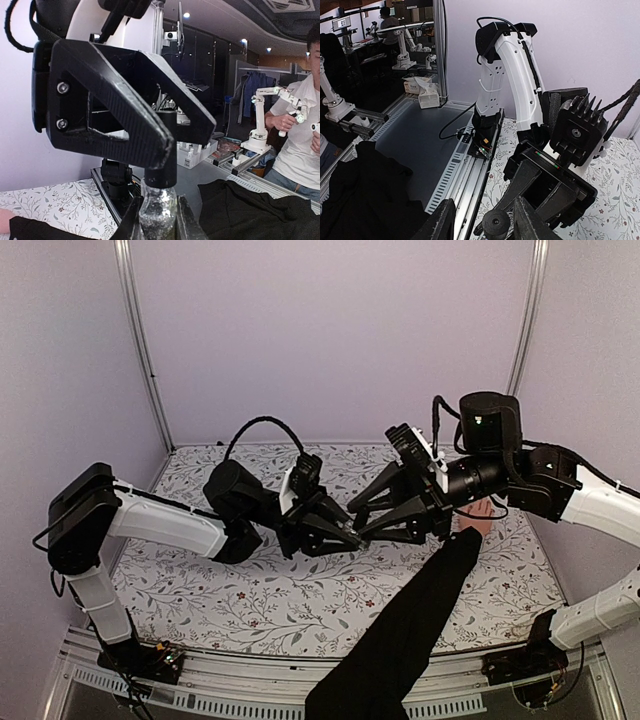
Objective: Paint the nails
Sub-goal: Screw the nail polish bottle.
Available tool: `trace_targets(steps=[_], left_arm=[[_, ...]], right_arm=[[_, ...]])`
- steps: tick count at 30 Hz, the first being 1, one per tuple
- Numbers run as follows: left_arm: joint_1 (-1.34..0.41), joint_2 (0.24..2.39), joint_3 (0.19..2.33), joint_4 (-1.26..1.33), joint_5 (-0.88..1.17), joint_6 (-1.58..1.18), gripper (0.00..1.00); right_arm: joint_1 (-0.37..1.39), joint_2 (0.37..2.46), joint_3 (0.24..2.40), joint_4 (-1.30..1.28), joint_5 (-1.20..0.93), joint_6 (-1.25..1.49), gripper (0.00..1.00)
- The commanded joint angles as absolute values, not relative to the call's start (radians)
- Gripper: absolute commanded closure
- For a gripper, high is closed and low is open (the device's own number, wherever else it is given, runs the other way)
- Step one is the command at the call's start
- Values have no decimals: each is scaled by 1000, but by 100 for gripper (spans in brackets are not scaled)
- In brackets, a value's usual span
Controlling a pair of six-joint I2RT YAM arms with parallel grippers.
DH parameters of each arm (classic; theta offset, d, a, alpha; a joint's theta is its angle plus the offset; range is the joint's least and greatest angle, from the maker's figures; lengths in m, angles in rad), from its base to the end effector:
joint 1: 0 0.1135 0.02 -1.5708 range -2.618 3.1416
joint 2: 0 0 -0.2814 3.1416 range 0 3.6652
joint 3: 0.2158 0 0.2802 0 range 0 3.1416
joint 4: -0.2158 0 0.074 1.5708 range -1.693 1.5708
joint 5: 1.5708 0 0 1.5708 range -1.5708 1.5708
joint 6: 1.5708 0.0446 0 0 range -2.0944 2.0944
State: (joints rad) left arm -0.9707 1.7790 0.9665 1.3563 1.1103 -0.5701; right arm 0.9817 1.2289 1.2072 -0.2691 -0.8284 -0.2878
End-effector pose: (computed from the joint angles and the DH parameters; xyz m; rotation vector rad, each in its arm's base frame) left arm 0.1874 -0.3446 0.2799 1.3800 0.8227 -1.8158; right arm 0.1396 0.2680 0.4028 -1.5878 1.1329 1.2357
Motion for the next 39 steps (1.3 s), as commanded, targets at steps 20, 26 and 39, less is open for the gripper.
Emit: trace_targets(steps=[20, 26, 39], left_arm=[[-943, 1758, 933, 1416, 991, -567, 100], [-931, 1706, 893, 1358, 894, -491, 100], [-930, 1607, 843, 1228, 629, -335, 100]], right_arm=[[989, 1244, 1195, -277, -826, -298, 89], [989, 1242, 1183, -268, -795, -280, 91], [989, 1290, 1183, -269, -649, -197, 93]])
